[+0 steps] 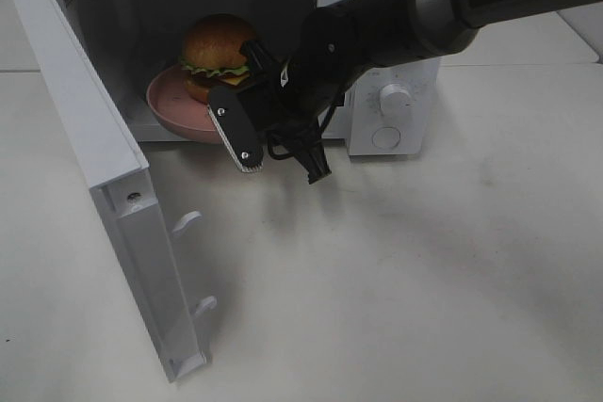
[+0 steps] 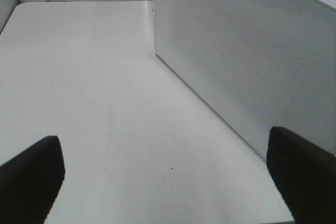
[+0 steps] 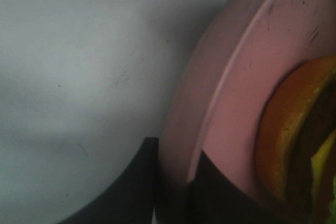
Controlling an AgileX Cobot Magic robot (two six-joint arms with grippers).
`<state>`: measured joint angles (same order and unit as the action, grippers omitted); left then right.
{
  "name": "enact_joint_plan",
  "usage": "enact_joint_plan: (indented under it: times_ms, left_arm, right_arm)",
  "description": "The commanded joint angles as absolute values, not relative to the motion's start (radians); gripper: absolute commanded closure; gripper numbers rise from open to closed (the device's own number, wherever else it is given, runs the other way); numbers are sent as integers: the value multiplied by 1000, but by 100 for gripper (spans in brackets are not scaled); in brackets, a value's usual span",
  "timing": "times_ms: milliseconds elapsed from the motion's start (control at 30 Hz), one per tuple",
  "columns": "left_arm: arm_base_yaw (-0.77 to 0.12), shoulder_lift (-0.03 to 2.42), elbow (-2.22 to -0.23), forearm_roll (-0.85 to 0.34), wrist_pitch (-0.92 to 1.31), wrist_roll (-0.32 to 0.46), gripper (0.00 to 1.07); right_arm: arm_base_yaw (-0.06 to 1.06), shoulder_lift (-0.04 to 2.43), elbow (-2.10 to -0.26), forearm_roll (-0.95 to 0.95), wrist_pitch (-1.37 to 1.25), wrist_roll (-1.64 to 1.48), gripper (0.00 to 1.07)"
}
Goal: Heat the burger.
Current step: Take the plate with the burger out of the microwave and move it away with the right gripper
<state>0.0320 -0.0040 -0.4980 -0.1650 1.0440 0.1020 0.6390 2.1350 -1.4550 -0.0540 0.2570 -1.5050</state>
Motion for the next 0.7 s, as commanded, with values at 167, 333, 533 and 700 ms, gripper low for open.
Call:
enact_joint_plan:
  times_ms: [167,333,533,700]
  left_arm:
    - [36,-26,-496,-169,1027,94,5]
    - [36,-26,-496,-169,1027,94,5]
    - [36,-26,-496,-169,1027,94,5]
    - [36,-26,-496,-169,1027,94,5]
  right_arm:
    - [636,2029,-1311,-22,157,-1583,107]
    - [636,1956,-1218,-5,110,-1596,107]
    - [638,1862,-1104,31,83,-1596,107]
    - [638,1787,-1026,36,82,-1596,107]
